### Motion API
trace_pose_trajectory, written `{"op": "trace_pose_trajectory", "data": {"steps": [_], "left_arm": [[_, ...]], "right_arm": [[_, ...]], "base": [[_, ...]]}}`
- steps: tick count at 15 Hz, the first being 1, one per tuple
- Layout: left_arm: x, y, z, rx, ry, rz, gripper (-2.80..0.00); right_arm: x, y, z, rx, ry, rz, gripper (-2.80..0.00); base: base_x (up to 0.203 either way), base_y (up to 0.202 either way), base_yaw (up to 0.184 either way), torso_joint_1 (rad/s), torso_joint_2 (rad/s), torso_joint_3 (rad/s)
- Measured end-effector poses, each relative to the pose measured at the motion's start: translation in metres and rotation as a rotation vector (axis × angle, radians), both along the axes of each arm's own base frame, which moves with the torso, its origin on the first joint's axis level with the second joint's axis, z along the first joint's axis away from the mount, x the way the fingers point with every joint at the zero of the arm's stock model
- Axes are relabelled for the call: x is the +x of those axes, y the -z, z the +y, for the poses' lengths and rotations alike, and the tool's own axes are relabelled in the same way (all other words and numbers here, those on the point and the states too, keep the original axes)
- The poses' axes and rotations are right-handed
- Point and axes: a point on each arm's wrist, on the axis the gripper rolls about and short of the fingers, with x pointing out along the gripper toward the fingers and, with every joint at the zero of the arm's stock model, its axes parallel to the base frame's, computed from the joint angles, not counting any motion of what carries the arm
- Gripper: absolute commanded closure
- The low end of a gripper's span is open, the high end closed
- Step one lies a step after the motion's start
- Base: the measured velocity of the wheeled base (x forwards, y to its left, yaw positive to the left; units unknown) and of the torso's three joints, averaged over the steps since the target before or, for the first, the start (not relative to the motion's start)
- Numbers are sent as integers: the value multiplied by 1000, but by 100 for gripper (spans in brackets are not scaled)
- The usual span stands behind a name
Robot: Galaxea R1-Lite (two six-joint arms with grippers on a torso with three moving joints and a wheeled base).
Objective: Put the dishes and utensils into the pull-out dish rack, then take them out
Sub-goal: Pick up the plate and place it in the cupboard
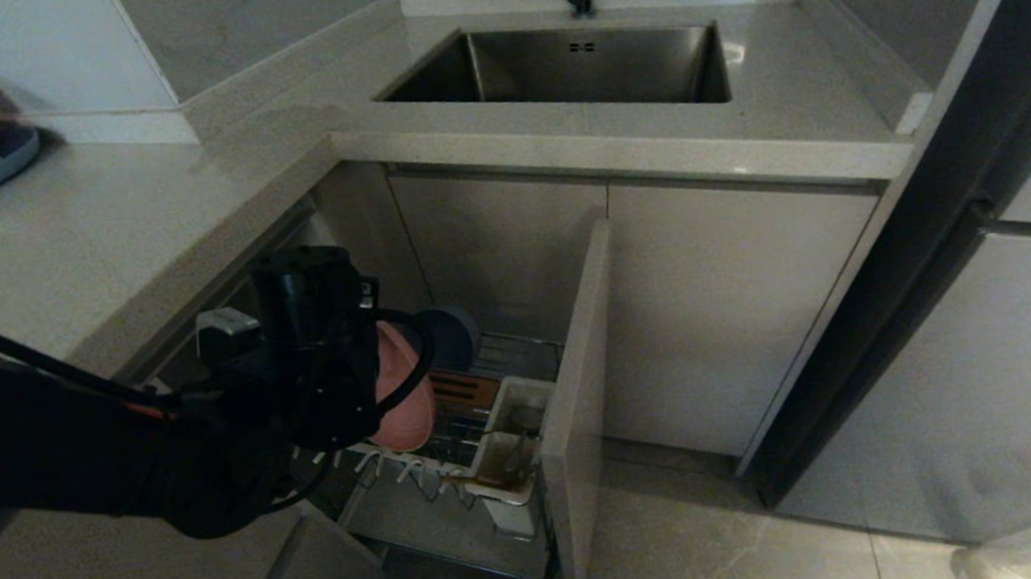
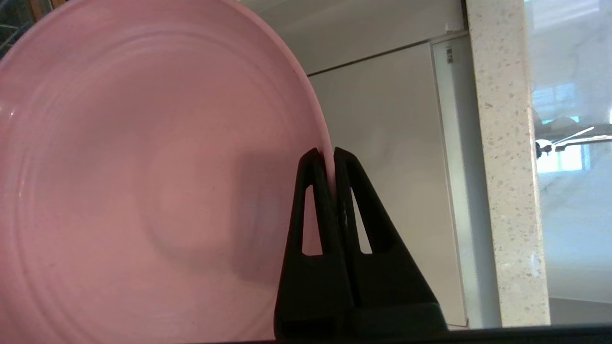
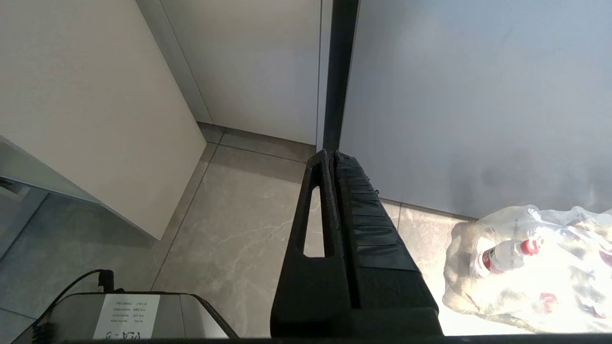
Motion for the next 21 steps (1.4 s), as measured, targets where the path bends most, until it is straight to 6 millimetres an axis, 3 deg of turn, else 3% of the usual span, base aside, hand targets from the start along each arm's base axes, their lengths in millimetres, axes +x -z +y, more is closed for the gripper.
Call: {"op": "trace_pose_trajectory", "data": {"steps": [3,10,21], "left_arm": [[3,3,-1,7,-3,7,0],[-7,-25,-3,-30,17,-68,0],[1,0,-5,-9,-1,-2,0]], "right_arm": [[0,0,0,0,0,0,0],[0,0,0,0,0,0,0],[0,0,0,0,0,0,0]], "base": [[0,0,0,0,0,0],[0,0,0,0,0,0],[0,0,0,0,0,0]]}}
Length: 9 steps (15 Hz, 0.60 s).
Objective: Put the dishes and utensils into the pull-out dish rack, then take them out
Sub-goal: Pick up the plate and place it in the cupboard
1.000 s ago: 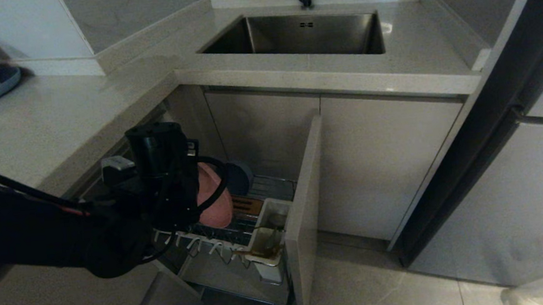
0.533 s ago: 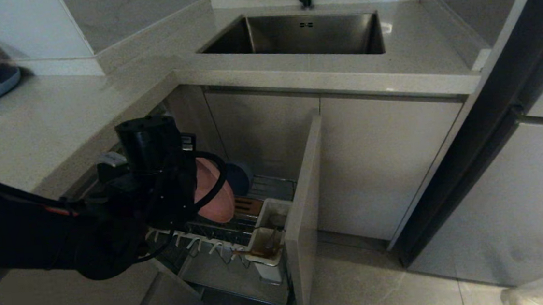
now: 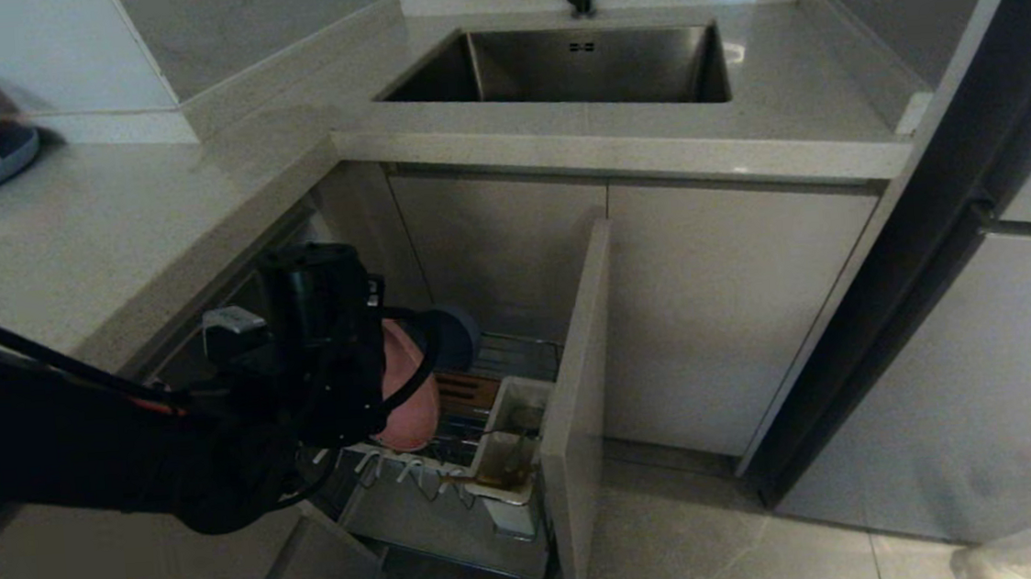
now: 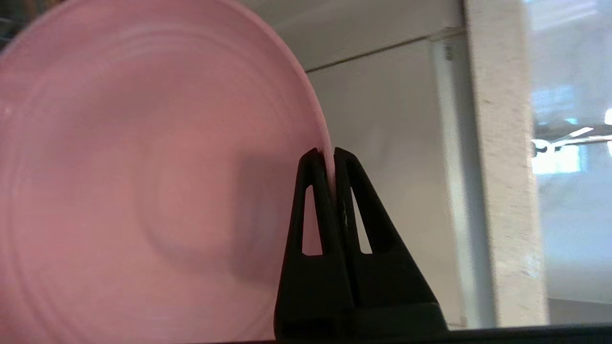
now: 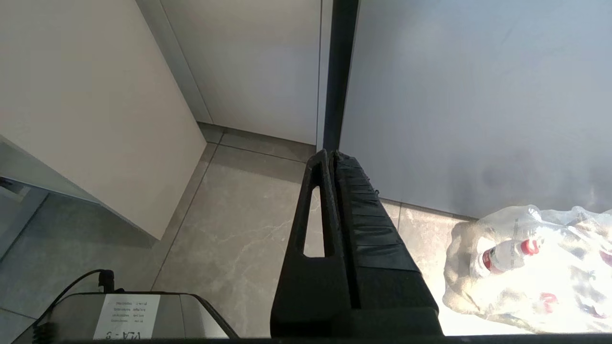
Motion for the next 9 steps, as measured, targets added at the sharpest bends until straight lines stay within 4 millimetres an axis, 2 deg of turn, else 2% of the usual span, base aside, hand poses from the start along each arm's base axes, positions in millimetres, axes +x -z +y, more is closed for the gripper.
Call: {"op": "trace_pose_trajectory", "data": {"steps": [6,9], "left_arm": [[6,13,-2,21,-7,34,0],[4,1,-2,11,-6,1,0]], "right_arm": [[0,0,0,0,0,0,0],[0,0,0,-1,0,0,0]], "base": [[0,0,0,0,0,0],[0,0,0,0,0,0]]}}
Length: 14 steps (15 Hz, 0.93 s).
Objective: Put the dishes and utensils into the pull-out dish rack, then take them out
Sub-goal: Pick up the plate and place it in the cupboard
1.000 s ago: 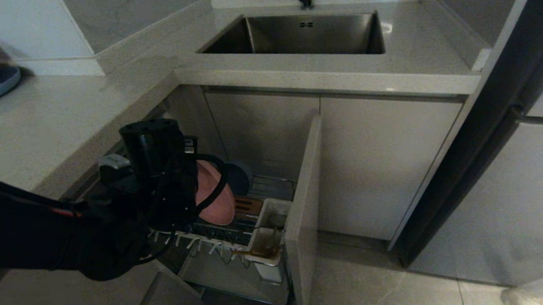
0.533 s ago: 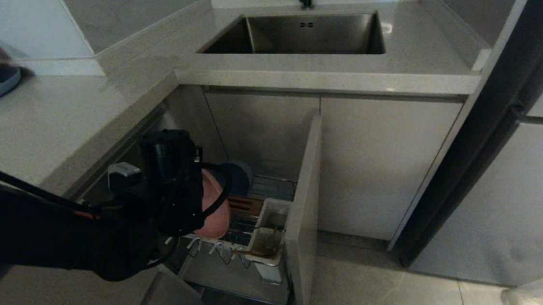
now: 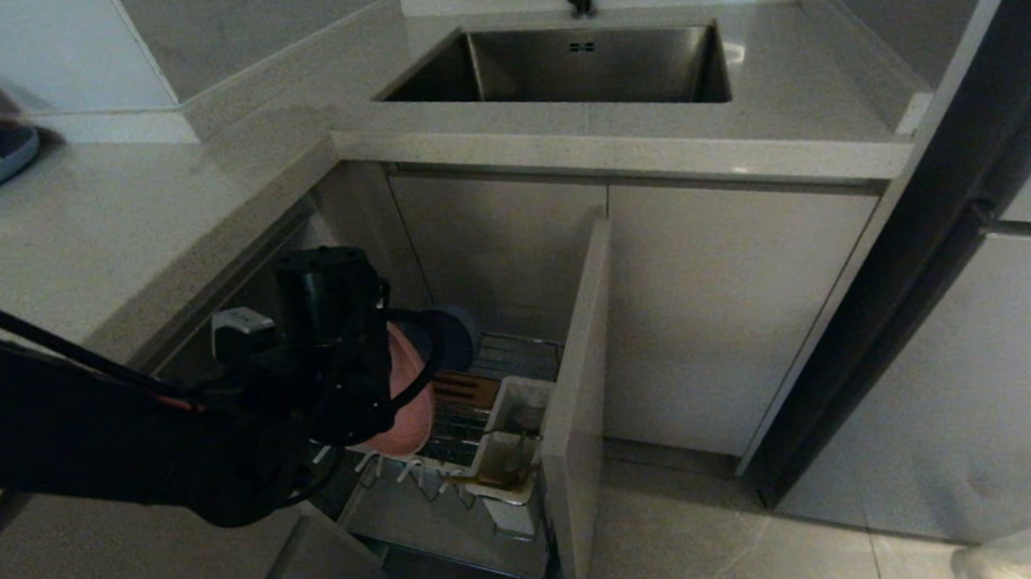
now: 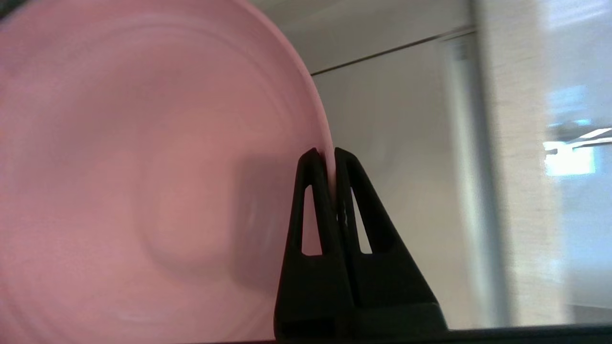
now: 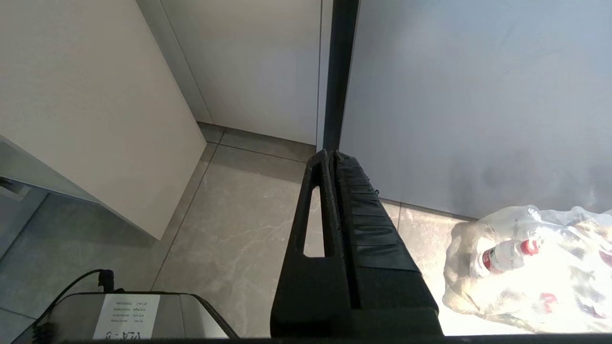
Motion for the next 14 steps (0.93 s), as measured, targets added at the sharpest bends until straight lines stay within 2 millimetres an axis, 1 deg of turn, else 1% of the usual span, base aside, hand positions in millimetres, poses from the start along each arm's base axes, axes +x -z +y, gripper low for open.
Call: {"op": "trace_pose_trajectory", "data": {"steps": [4,6,14], "left_arm": [[-13,-26,3,-40,12,-69,0],[-17,-31,4,-52,13,-85,0],[-23,-24,8,-109,2,-84,0]], "right_arm": [[0,0,0,0,0,0,0],[0,0,0,1,0,0,0],[0,0,0,1,0,0,0]], "base": [[0,0,0,0,0,0],[0,0,0,0,0,0],[0,0,0,0,0,0]]}}
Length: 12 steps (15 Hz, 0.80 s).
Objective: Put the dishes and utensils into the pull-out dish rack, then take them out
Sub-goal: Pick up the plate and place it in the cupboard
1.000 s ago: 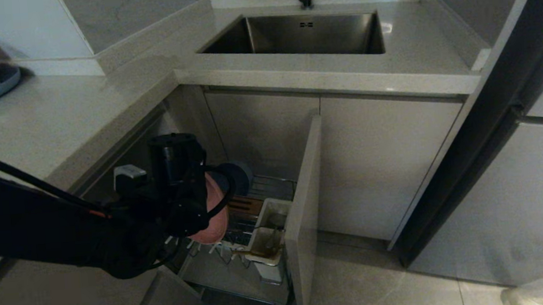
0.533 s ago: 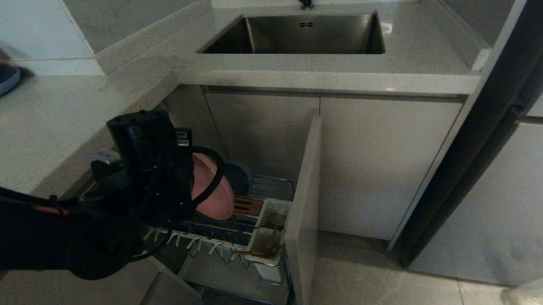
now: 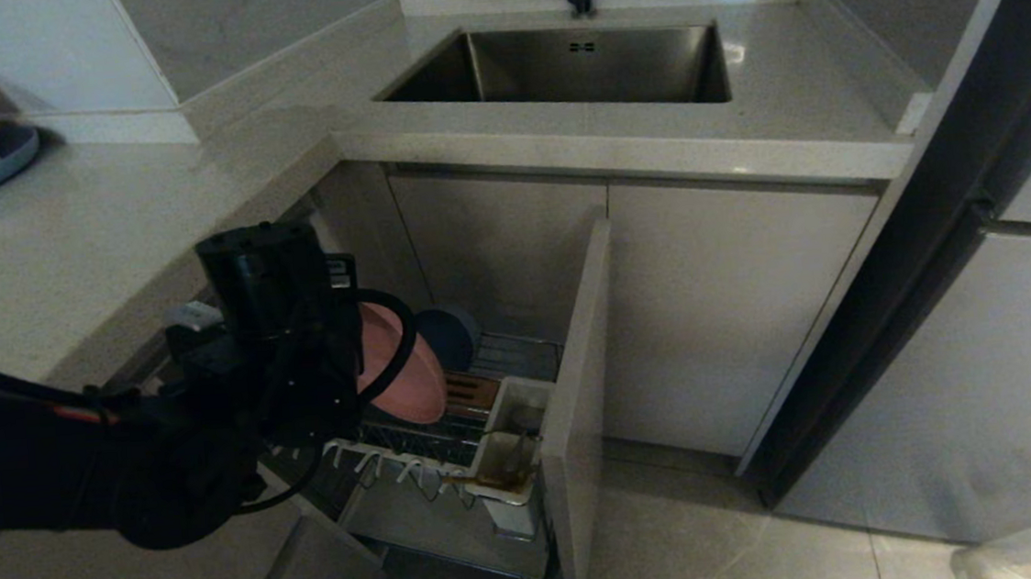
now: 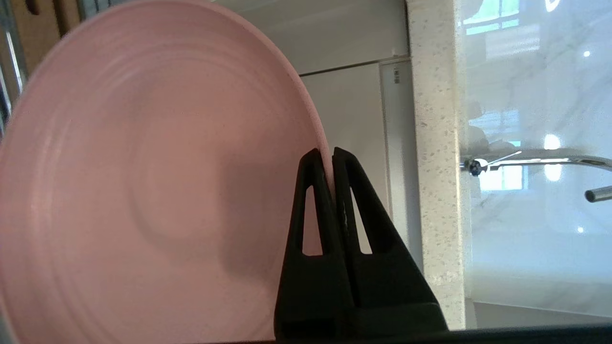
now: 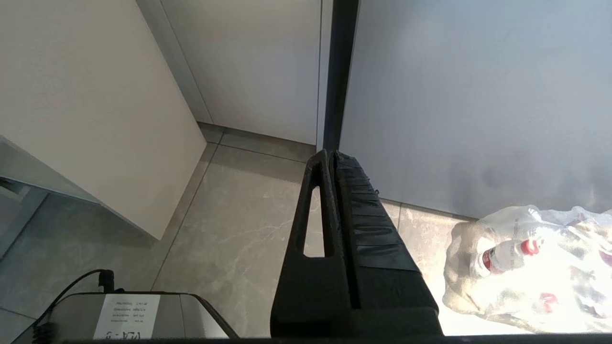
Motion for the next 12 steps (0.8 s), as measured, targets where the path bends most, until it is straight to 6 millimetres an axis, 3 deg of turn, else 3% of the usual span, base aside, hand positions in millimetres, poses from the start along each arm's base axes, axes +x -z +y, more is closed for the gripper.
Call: {"op": "trace_pose_trajectory", "data": {"steps": [12], "left_arm": [[5,19,-1,-3,-3,45,0]], "right_arm": [[0,0,0,0,0,0,0]], "base": [[0,0,0,0,0,0]]}}
